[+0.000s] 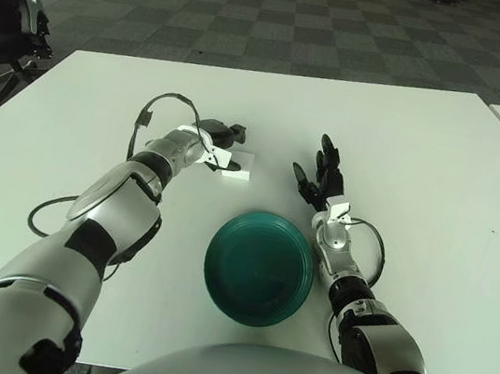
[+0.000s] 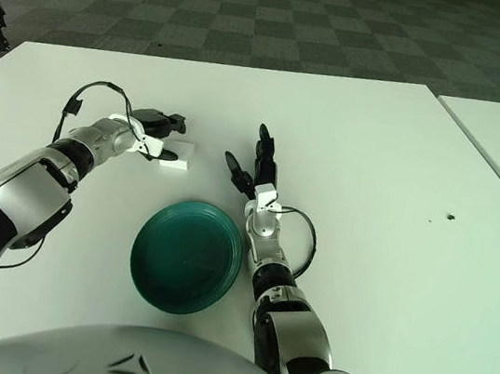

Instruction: Put the charger into the plate.

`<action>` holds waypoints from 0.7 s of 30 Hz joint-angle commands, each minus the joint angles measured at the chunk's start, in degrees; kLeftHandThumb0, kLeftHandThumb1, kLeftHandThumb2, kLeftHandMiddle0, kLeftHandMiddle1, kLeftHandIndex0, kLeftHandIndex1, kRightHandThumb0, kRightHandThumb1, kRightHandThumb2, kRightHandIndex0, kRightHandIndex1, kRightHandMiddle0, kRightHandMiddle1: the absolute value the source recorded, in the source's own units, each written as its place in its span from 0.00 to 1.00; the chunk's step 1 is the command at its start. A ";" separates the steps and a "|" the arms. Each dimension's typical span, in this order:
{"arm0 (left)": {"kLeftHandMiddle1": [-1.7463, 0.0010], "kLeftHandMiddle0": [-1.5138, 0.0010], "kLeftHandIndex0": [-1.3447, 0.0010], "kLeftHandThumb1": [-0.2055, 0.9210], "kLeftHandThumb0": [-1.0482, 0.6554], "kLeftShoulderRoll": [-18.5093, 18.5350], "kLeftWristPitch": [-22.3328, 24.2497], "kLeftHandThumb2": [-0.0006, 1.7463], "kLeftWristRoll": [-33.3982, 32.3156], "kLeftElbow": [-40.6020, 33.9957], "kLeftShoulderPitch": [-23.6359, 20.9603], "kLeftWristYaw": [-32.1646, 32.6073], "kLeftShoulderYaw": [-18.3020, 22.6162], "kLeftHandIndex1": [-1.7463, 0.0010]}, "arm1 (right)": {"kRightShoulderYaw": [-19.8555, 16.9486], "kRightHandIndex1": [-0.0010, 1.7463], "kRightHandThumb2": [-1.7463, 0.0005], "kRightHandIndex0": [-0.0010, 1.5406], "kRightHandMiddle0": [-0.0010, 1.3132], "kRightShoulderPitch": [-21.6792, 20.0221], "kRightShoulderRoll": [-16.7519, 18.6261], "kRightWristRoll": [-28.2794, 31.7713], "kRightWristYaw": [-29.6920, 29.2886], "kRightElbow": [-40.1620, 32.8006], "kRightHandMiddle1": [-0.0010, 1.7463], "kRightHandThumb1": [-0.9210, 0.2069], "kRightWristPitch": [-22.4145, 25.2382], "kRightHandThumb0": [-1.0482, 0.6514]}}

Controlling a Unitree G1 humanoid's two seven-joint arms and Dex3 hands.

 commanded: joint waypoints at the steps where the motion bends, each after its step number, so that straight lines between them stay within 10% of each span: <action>1: 0.89 0.90 1.00 1.00 0.00 -1.30 0.71 0.28 -0.54 1.78 3.91 -5.99 0.11 0.47 | -0.46 0.00 0.85 0.05 0.00 10.64 -1.02 -0.01 0.70 9.75 0.13 0.00 6.64 0.16; 21: 0.91 0.90 1.00 1.00 0.03 -1.25 -1.61 0.38 -7.19 0.72 2.69 -19.40 4.02 0.61 | -0.42 0.00 0.86 0.03 0.00 10.89 -1.07 0.11 1.21 9.42 0.10 0.02 6.65 0.18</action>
